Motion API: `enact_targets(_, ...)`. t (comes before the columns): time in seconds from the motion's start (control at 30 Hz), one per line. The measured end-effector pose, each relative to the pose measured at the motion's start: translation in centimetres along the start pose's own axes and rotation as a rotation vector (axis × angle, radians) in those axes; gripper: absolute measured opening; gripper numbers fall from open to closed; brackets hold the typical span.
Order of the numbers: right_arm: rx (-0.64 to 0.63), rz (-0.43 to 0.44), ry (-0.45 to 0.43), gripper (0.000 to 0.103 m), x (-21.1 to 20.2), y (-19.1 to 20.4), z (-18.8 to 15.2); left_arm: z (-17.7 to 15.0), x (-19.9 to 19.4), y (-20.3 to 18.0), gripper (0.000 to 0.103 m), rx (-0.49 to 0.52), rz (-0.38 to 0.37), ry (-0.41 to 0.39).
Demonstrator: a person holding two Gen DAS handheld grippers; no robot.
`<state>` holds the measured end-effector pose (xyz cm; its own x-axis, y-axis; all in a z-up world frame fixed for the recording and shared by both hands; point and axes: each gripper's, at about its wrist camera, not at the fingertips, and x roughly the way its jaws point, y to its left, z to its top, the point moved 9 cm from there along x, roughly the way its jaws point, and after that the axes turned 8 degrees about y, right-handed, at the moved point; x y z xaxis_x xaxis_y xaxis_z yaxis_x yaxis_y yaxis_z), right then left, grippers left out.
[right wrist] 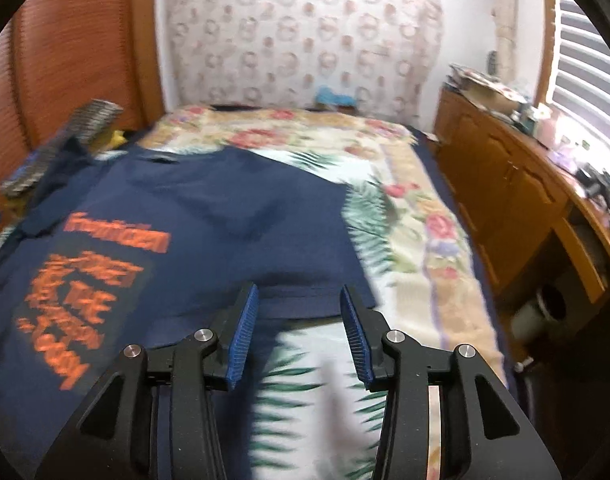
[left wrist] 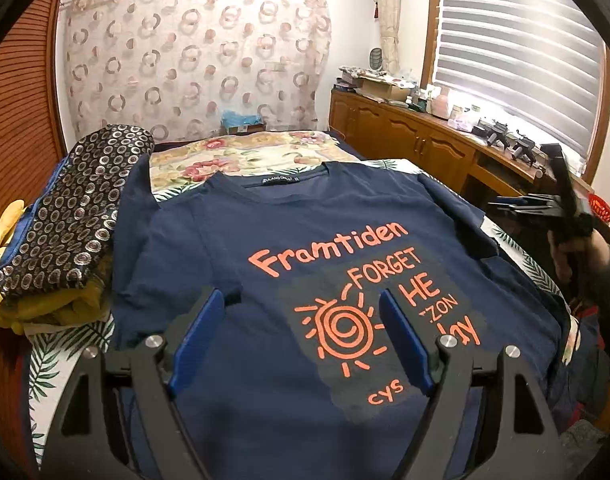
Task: Fold small clothes
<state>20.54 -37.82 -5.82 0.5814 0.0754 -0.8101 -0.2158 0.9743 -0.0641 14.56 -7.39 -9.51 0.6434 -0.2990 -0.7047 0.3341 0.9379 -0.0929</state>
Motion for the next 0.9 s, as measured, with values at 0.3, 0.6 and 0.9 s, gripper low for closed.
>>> enact_targets(0.3,0.088,0.016,0.1,0.043,4.8,-3.7,0.0,-0.6,0.5,-0.4,0.08,0.005,-0.005,0.016)
enact_targets(0.6,0.027,0.059,0.118,0.005,5.0,-2.4,-0.2,-0.7,0.4,-0.1,0.08,-0.004,-0.013,0.014)
enact_targets(0.9,-0.061,0.15,-0.003,0.003,1.2,2.8,3.8,-0.8,0.2,0.5,0.08,-0.022,-0.013,0.005)
